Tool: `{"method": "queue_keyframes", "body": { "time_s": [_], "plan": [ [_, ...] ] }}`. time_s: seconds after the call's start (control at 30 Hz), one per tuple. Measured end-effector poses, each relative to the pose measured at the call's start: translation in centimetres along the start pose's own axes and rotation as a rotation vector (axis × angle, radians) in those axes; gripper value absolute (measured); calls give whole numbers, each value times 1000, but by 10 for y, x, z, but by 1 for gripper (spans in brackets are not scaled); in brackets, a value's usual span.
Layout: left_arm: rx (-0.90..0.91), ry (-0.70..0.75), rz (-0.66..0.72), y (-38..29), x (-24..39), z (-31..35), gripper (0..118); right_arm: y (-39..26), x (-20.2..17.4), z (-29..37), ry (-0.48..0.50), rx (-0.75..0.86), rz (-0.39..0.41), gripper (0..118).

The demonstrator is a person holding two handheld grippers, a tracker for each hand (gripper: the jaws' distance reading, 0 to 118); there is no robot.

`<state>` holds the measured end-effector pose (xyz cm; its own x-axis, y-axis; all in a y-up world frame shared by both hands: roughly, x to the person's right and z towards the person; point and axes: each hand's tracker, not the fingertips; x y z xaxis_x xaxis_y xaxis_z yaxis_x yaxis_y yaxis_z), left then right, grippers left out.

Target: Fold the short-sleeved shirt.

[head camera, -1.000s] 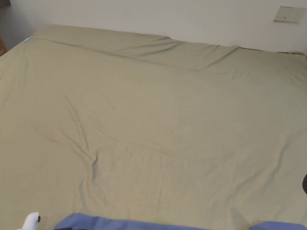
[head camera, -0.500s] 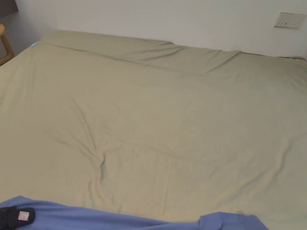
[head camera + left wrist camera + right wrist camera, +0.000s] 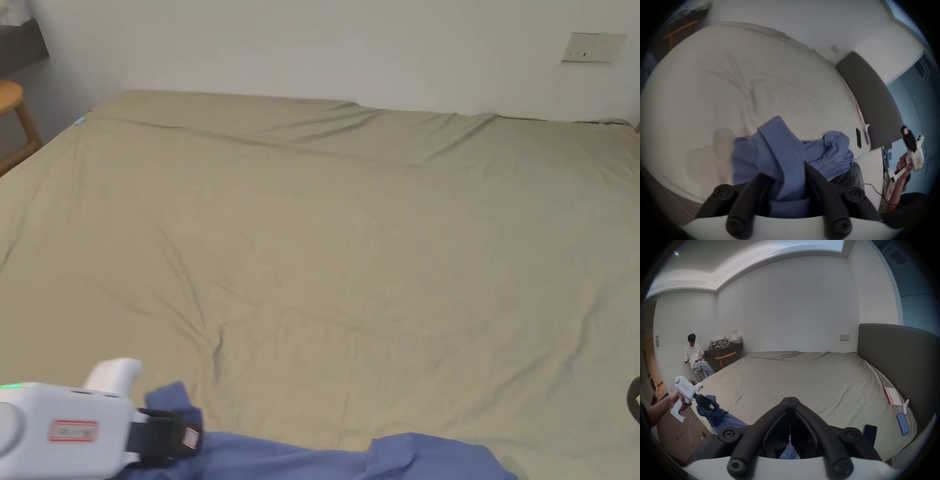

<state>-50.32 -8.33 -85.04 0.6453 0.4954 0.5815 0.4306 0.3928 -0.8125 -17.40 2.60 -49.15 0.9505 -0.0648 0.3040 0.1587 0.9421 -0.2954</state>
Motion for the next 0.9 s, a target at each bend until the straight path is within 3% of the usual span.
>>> {"method": "queue_keyframes", "body": {
  "time_s": [0.23, 0.33, 0.37, 0.47, 0.5, 0.57, 0.6, 0.63, 0.67, 0.7, 0.73, 0.77, 0.9],
  "plan": [
    [-200, 121, -18, -14, -2, -122, 10, -9, 11, 13, -24, -23, -18, 8],
    [-108, 65, 28, -20, -11, -114, 13, -15, 23, 22, -48, -28, -24, 8],
    [-119, 22, 83, -16, -19, -109, 19, -16, 26, 24, -53, -26, -28, 8],
    [-38, -116, 223, -13, -25, -74, 93, -20, 38, 27, -64, -20, -68, 8],
    [23, -104, 205, -13, -20, -56, 103, -20, 40, 28, -68, -18, -76, 8],
    [181, -37, 143, -16, -11, -20, 100, -22, 43, 32, -81, -9, -81, 8],
    [264, 12, 148, -20, -9, -6, 88, -22, 45, 33, -84, -7, -83, 8],
    [340, 55, 147, -24, -10, 1, 63, -22, 46, 34, -86, -5, -88, 8],
    [330, 65, 154, -22, -12, -1, 12, -23, 46, 35, -88, -3, -94, 8],
    [282, 116, 180, -22, -14, -9, 1, -24, 47, 35, -84, -2, -104, 8],
    [272, 200, 222, -24, -13, -20, 1, -24, 47, 35, -79, -3, -116, 8],
    [169, 215, 150, -28, -10, -35, 1, -26, 48, 35, -75, -5, -126, 8],
    [36, 74, 65, -49, 28, -89, 1, -31, 44, 33, -83, -25, -128, 8]
  ]
}}
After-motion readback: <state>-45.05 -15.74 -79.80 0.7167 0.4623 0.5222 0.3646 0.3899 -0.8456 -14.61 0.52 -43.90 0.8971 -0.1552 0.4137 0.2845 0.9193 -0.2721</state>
